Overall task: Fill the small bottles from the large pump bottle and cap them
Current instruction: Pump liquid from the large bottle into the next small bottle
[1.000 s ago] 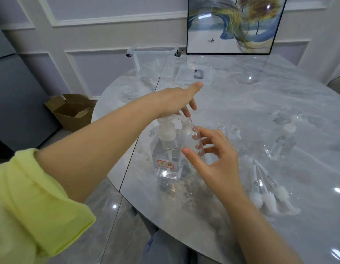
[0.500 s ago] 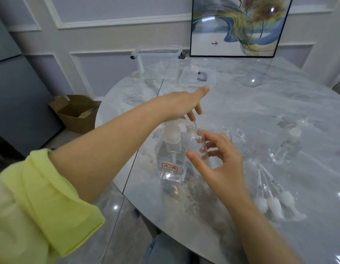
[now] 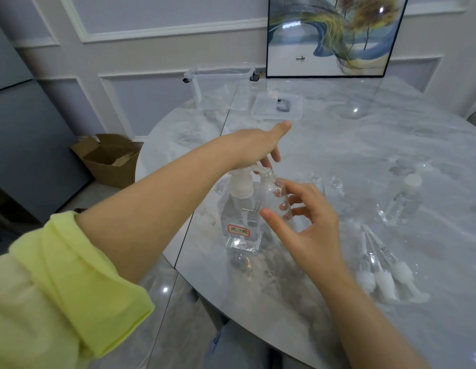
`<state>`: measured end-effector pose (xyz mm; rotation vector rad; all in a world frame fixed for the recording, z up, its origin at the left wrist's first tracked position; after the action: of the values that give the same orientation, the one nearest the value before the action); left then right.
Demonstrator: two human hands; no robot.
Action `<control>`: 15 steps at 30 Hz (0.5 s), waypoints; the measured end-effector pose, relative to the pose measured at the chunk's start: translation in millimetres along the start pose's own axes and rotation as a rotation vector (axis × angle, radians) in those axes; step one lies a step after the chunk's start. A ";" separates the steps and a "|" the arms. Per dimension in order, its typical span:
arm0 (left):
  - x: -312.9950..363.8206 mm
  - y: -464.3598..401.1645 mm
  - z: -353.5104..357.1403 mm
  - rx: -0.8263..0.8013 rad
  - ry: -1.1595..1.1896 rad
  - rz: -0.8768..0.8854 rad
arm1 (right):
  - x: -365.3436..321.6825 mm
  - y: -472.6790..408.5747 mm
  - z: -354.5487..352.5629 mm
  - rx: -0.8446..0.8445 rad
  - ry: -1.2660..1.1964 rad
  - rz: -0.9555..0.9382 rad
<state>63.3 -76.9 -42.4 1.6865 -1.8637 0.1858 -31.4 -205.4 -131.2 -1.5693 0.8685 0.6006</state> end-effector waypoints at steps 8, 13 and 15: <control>0.7 1.5 0.1 -0.023 -0.028 -0.018 | 0.9 -0.5 -0.2 -0.007 0.004 0.002; 2.4 1.3 -0.4 -0.017 -0.041 -0.008 | 1.8 -0.4 0.4 -0.005 0.011 0.007; 1.8 0.5 1.7 -0.027 -0.036 -0.020 | 1.4 -0.5 0.5 -0.004 0.019 0.005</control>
<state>62.3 -79.1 -42.7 1.7004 -1.8660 0.1229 -30.1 -205.2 -132.1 -1.5795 0.8866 0.5925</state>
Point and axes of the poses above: each hand's wrist, its own y-axis away from the middle knuckle, its own z-axis out of the palm, x = y × z, the point moved 5 cm from there along -y, towards the middle knuckle, and after that the axes turned 3 degrees about -x, right-handed, at the moved point
